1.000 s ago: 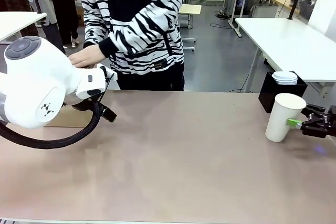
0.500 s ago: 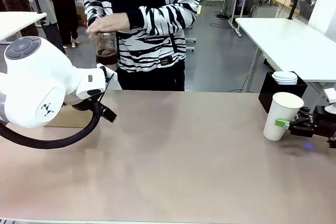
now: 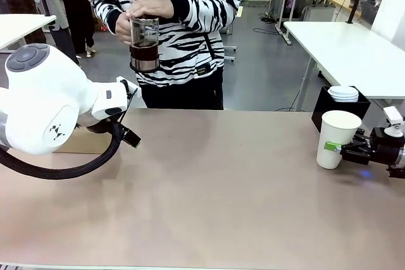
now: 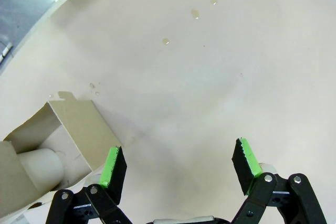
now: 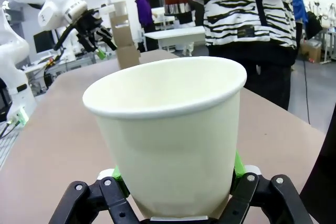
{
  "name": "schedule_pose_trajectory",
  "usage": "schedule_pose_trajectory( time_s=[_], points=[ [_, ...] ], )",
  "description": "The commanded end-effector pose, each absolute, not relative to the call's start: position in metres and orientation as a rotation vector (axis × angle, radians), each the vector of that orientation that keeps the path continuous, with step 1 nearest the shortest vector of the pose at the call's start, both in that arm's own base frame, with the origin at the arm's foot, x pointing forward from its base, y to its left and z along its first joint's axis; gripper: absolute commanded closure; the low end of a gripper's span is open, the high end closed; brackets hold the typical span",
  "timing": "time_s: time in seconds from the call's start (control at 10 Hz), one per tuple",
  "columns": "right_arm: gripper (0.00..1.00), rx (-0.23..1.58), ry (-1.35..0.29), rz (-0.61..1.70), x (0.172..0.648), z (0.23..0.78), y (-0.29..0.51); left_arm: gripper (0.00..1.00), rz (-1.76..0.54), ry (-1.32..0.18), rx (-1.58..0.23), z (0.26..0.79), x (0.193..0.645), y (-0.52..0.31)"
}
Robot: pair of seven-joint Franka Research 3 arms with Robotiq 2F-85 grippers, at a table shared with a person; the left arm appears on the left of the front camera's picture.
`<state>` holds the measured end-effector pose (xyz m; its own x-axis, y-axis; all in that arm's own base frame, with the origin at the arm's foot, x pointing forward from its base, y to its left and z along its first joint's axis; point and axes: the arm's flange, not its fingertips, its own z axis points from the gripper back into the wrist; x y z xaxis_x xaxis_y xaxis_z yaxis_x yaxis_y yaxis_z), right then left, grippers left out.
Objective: Pour a drink into a cup and package it in a carrier.
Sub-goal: Pick up the 600 ml Paper Cup and place it in the middle top area of the table.
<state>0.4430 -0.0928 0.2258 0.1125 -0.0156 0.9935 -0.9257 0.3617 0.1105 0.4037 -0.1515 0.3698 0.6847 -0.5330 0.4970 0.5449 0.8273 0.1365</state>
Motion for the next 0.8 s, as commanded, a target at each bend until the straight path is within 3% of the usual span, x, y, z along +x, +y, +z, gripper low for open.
schedule_pose_trajectory(
  time_s=[0.0,0.3,0.7],
  points=[
    [0.2,0.983,-1.272,0.854,0.442,0.226,-0.091,0.0,-0.605,-0.551,-0.024,0.37,0.403,-0.152],
    [0.19,0.982,-1.275,0.857,0.443,0.226,-0.093,0.0,-0.605,-0.551,-0.024,0.37,0.403,-0.152],
    [0.19,0.917,-1.338,0.801,0.432,0.317,0.004,0.0,-0.605,-0.551,-0.024,0.37,0.403,-0.152]
  ],
)
